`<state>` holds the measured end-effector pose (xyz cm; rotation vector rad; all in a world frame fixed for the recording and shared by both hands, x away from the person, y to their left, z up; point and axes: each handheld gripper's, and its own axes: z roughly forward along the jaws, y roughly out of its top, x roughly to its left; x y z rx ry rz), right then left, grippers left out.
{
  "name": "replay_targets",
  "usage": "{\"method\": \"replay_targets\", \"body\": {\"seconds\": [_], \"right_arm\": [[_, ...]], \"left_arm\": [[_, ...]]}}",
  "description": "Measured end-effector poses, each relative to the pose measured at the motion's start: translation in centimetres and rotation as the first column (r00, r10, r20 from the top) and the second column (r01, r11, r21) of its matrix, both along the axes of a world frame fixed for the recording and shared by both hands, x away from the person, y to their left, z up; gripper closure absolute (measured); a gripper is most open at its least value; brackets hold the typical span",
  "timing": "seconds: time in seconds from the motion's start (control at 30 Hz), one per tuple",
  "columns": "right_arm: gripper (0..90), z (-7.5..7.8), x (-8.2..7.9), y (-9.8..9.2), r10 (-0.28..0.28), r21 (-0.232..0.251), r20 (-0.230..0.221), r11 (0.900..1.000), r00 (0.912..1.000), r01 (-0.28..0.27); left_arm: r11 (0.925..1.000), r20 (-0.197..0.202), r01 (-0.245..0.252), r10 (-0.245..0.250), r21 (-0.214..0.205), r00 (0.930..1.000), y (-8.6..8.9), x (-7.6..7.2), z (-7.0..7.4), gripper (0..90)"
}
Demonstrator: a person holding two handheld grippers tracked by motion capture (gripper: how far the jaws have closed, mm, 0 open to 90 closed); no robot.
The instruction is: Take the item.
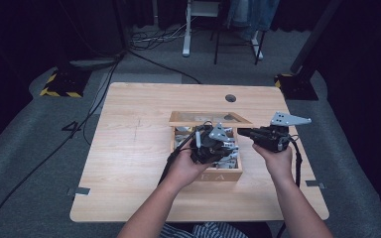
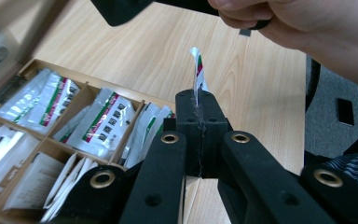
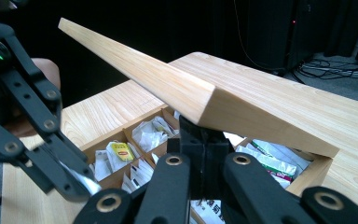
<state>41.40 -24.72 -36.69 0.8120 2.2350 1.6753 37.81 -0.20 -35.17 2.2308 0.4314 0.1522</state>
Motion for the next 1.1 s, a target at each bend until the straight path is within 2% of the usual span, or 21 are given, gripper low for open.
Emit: {"method": "replay_targets", "body": {"seconds": [0.1,0.2,0.3,0.5,0.67,0.77,0.83,0.93,1.1], "right_arm": [[90.0,0.0,0.0,0.0,-0.001,0.0,0.0,1.0,1.0,0.001],[90.0,0.0,0.0,0.0,-0.001,-0.003,-0.002,1.0,1.0,0.001],[90.0,0.0,0.0,0.0,-0.001,-0.003,-0.002,1.0,1.0,0.001],[90.0,0.0,-0.1,0.0,-0.002,-0.001,-0.005,1.0,1.0,0.002],[90.0,-0.1,-0.2,0.0,-0.005,-0.005,-0.007,1.0,1.0,0.005],[90.0,-0.1,-0.2,0.1,-0.004,-0.011,-0.009,0.9999,1.0,0.003],[90.0,-0.3,-0.2,0.3,0.002,-0.018,-0.014,0.9998,0.9999,-0.002],[90.0,-0.4,-0.2,0.6,0.005,-0.025,-0.019,0.9997,0.9998,-0.006],[90.0,-0.3,-0.3,0.6,0.01,-0.026,-0.015,0.9996,0.9998,-0.011]], "left_arm": [[0.9999,-0.002,0.002,-0.002,-0.013,1.0,0.5,-0.2,0.3,89.8],[0.9998,0.017,-0.012,0.012,-0.018,0.9998,1.1,-0.8,0.7,89.7],[0.9988,0.013,-0.02,0.021,-0.044,0.9997,2.3,-1.1,1.1,89.7],[0.996,0.015,-0.039,0.04,-0.08,0.9991,5.3,-1.9,1.8,89.6],[0.9937,0.013,-0.062,0.063,-0.094,0.9979,8.1,-2.9,1.7,89.6],[0.9919,0.034,-0.06,0.064,-0.112,0.9974,9.9,-3.6,1.4,89.6],[0.9908,0.03,-0.084,0.088,-0.106,0.9957,11.0,-3.7,1.6,89.6],[0.9861,0.022,-0.101,0.105,-0.132,0.9942,12.5,-4.0,1.9,89.6],[0.9813,0.018,-0.15,0.153,-0.121,0.988,14.4,-4.1,1.9,89.6]]}}
